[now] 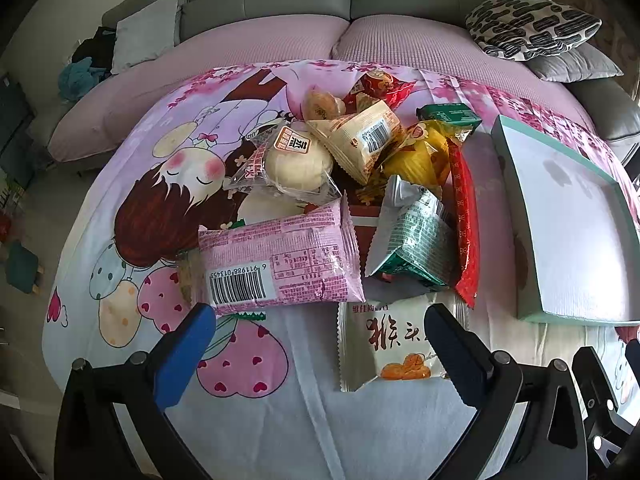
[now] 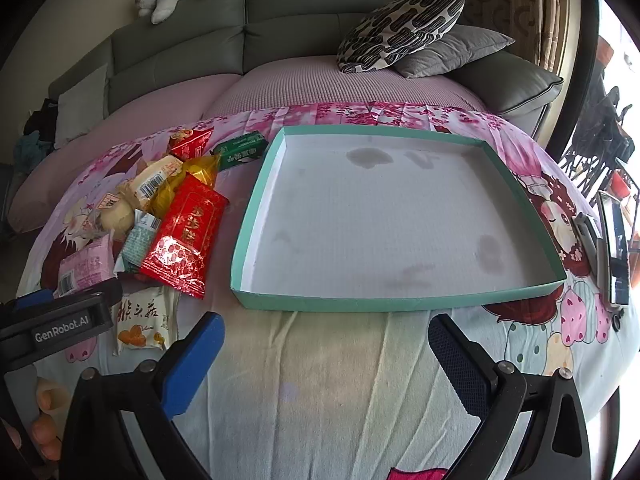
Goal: Organize snacks
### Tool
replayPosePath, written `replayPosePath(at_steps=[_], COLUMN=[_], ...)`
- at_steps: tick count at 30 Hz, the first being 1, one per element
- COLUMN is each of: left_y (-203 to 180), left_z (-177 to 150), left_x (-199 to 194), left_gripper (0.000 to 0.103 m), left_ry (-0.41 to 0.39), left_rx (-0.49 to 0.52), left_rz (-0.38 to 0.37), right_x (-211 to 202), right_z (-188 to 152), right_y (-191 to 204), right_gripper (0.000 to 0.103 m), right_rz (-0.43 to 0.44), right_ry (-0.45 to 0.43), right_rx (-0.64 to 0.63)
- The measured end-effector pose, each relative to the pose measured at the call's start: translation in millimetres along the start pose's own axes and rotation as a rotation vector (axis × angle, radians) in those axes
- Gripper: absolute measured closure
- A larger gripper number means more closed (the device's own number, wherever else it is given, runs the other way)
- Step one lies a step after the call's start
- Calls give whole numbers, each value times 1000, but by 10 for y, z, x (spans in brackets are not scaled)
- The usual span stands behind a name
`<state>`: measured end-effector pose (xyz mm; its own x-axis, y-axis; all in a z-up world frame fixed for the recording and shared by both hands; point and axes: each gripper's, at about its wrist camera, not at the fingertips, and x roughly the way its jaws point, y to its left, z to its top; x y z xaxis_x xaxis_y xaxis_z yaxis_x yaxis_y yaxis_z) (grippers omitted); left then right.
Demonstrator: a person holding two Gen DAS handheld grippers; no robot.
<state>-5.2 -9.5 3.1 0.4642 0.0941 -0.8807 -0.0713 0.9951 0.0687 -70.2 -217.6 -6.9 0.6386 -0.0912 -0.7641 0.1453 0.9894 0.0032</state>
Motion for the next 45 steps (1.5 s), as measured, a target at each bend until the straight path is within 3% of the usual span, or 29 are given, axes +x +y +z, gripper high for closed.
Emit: replayPosePath(at_steps=[32,38,45], left_y=[29,165,529], left_z=[-28,46,235], left_x=[2,13,-12], left_gripper=[0,0,0], left_ry=[-4,37,44], left_rx=[-9,-57,-130], left_rz=[-14,-97,-155], right_x=[4,-30,-73], right_z=[-5,16,108], right_y=[37,46,229], right_gripper=[0,0,0], right_rz=[-7,0,76], right_ry=[7,0,-2], right_rx=[-14,-19,-66])
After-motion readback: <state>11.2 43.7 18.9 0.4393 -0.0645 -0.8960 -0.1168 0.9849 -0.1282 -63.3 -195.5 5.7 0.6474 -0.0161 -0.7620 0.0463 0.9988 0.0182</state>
